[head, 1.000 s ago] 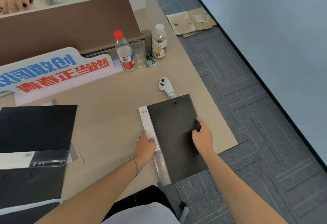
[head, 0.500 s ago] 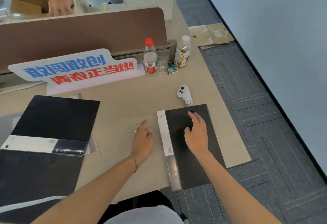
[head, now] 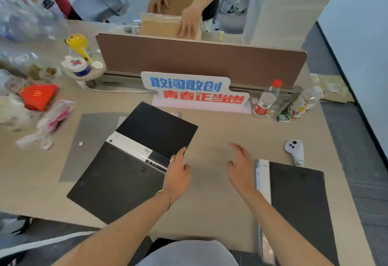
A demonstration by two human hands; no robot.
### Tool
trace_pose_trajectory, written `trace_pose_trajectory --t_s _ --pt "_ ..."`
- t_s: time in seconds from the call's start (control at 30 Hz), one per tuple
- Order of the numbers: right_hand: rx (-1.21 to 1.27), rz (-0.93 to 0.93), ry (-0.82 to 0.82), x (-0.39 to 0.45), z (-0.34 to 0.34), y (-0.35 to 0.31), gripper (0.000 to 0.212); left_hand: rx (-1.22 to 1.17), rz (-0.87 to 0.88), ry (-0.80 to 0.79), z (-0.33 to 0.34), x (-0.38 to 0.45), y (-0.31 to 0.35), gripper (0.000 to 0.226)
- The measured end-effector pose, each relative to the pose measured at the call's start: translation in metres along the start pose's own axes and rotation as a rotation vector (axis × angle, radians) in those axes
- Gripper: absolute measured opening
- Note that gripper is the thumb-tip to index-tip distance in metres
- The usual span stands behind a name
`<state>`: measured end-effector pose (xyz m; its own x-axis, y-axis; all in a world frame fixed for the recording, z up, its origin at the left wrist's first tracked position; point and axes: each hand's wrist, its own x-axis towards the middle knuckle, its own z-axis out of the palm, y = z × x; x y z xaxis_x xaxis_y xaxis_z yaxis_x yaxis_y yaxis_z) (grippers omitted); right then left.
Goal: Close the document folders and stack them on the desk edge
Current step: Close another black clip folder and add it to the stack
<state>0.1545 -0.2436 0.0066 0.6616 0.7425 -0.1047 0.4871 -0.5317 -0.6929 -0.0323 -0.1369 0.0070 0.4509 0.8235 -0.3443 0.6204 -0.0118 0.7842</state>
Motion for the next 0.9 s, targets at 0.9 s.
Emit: trace_pose_trajectory --t_s 0.9 --pt "-0.387 -0.113 -0.611 0.056 0.226 -0.156 0.064 -0.144 -0.500 0.191 -0.154 -0.040 -0.181 0.061"
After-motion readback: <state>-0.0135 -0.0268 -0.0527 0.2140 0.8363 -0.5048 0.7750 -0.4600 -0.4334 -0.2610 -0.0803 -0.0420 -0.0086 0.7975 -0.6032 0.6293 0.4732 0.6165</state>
